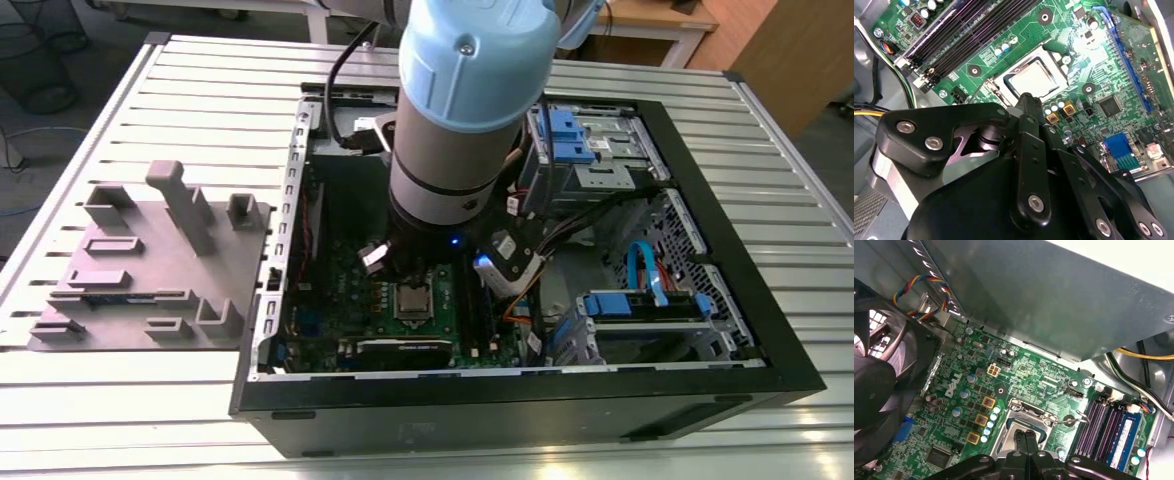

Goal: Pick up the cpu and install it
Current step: 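Close the cpu cover, then install the first cpu locking lever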

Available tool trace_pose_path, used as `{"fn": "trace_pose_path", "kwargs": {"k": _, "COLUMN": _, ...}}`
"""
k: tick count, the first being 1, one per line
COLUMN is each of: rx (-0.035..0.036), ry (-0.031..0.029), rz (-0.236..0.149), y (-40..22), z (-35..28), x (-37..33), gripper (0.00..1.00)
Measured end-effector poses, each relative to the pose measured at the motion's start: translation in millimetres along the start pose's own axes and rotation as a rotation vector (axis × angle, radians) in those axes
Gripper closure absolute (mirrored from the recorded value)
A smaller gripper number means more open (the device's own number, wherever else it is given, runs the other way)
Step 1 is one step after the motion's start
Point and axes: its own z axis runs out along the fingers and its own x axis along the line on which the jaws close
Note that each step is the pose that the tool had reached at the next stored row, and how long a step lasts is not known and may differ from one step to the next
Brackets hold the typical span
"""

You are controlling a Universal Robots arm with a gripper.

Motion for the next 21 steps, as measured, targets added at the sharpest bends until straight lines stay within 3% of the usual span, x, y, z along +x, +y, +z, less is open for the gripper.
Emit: {"fn": "trace_pose_path", "kwargs": {"k": 21, "rx": -0.0055, "ry": 0.0127, "rz": 0.002, "y": 0.0, "z": 0.0, "x": 0.0, "gripper": 0.89}}
